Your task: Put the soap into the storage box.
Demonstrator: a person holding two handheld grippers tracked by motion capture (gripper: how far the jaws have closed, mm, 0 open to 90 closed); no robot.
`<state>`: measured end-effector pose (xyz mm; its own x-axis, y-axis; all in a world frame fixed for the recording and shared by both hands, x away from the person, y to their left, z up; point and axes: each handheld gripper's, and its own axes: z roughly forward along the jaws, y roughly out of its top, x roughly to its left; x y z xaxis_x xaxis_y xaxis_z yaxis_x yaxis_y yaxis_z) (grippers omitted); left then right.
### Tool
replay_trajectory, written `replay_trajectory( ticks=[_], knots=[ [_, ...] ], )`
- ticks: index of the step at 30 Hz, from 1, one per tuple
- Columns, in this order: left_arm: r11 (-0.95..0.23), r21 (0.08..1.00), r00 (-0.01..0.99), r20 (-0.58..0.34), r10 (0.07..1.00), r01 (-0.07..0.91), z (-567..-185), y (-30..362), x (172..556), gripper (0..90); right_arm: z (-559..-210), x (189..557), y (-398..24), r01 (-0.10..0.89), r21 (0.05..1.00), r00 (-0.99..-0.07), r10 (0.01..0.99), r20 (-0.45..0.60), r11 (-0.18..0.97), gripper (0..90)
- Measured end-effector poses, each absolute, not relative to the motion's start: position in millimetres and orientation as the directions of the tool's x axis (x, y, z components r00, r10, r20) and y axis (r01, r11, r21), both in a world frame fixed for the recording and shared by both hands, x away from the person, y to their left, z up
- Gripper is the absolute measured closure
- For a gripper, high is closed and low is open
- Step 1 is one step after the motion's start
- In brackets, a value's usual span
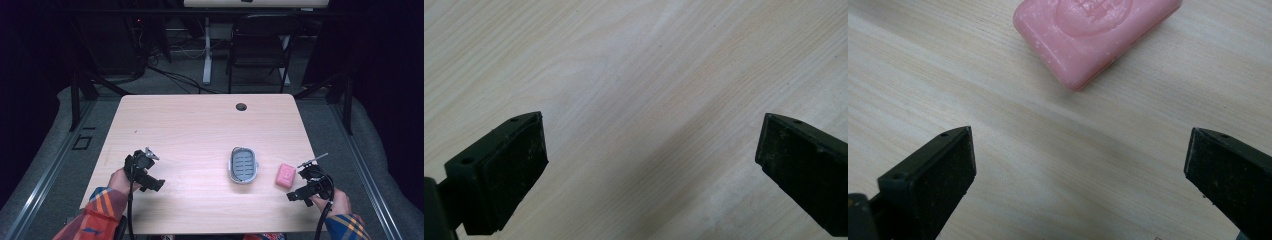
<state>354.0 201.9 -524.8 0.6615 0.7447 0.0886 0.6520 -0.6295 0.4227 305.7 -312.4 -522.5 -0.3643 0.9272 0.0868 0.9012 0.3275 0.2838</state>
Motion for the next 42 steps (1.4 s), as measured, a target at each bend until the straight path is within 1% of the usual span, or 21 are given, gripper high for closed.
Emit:
replay_trajectory(
  ticks=[3,9,12,19,20,27,31,35,38,42],
  knots=[
    [-0.627,0.416,0.656,0.089,0.749,0.659,-525.9,201.8,355.2,0.0,-523.1,307.4,-314.7,0.904,0.246,-0.382,0.919,0.094,0.351,0.0],
    [-0.632,0.416,0.664,0.084,0.743,0.654,-526.1,201.5,355.9,0.1,-524.4,307.8,-313.0,0.903,0.246,-0.383,0.919,0.091,0.352,0.0],
    [-0.629,0.415,0.662,0.082,0.745,0.658,-527.1,202.3,356.9,0.0,-527.3,309.5,-312.7,0.907,0.222,-0.386,0.918,0.095,0.359,0.0],
    [-0.635,0.409,0.666,0.083,0.741,0.655,-526.8,201.4,356.9,0.0,-527.1,307.4,-313.4,0.907,0.231,-0.383,0.918,0.104,0.352,0.0],
    [-0.641,0.406,0.674,0.079,0.735,0.652,-527.0,200.8,357.1,0.0,-528.3,307.8,-314.9,0.912,0.235,-0.377,0.913,0.154,0.337,0.0],
    [-0.647,0.409,0.684,0.073,0.726,0.643,-527.5,199.9,358.0,0.0,-531.3,310.5,-312.2,0.917,0.221,-0.370,0.914,0.165,0.332,0.0],
    [-0.652,0.411,0.690,0.074,0.720,0.637,-526.2,199.7,356.8,0.0,-532.1,311.3,-312.3,0.920,0.208,-0.366,0.918,0.153,0.333,0.0],
    [-0.652,0.413,0.689,0.075,0.721,0.636,-526.4,199.6,356.5,0.0,-531.2,311.5,-312.6,0.924,0.219,-0.353,0.921,0.164,0.315,0.3],
    [-0.651,0.407,0.688,0.075,0.722,0.640,-526.8,198.6,357.1,0.0,-527.9,314.9,-312.0,0.930,0.248,-0.322,0.927,0.192,0.272,0.0],
    [-0.650,0.411,0.685,0.079,0.724,0.639,-527.6,197.9,357.3,0.0,-524.6,319.2,-310.1,0.934,0.265,-0.295,0.934,0.201,0.238,0.0]
  ],
)
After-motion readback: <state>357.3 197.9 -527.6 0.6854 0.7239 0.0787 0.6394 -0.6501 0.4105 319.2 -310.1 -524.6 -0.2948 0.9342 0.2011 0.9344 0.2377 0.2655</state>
